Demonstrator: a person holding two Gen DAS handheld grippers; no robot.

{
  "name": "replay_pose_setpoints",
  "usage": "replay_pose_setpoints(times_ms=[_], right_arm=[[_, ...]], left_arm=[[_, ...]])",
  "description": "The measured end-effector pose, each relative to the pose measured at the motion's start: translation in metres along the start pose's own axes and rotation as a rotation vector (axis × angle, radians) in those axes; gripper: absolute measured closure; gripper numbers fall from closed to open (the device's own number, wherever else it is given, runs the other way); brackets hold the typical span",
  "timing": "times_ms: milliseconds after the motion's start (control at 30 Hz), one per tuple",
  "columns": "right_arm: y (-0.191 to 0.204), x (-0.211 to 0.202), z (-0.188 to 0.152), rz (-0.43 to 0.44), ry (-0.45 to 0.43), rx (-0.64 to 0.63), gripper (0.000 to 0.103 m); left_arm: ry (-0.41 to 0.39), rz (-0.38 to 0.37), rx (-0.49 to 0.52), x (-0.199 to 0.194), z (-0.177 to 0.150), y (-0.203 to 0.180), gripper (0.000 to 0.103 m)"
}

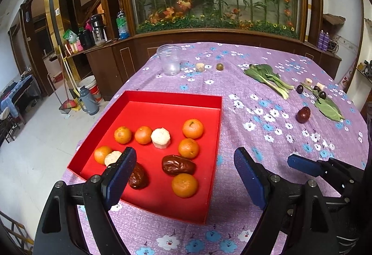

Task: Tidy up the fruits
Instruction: 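Withdraw both open tools from the tray back over the table, then move both open tools toward the large red date on the cloth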

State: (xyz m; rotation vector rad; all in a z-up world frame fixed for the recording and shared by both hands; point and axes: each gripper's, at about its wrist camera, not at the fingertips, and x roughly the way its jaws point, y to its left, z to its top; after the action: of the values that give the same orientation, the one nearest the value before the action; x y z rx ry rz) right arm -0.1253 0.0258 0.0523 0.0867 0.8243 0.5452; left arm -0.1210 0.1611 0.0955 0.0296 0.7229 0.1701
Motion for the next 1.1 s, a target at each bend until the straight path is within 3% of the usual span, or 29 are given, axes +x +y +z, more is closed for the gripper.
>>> replay_pose_setpoints(times_ms=[1100], right_arm=[[-0.034,0.006,-0.006,-0.012,0.032,0.065,0.037]], left_arm=[[0.054,-0.027,0.04,0.022,-0.003,-0.021,0.018]])
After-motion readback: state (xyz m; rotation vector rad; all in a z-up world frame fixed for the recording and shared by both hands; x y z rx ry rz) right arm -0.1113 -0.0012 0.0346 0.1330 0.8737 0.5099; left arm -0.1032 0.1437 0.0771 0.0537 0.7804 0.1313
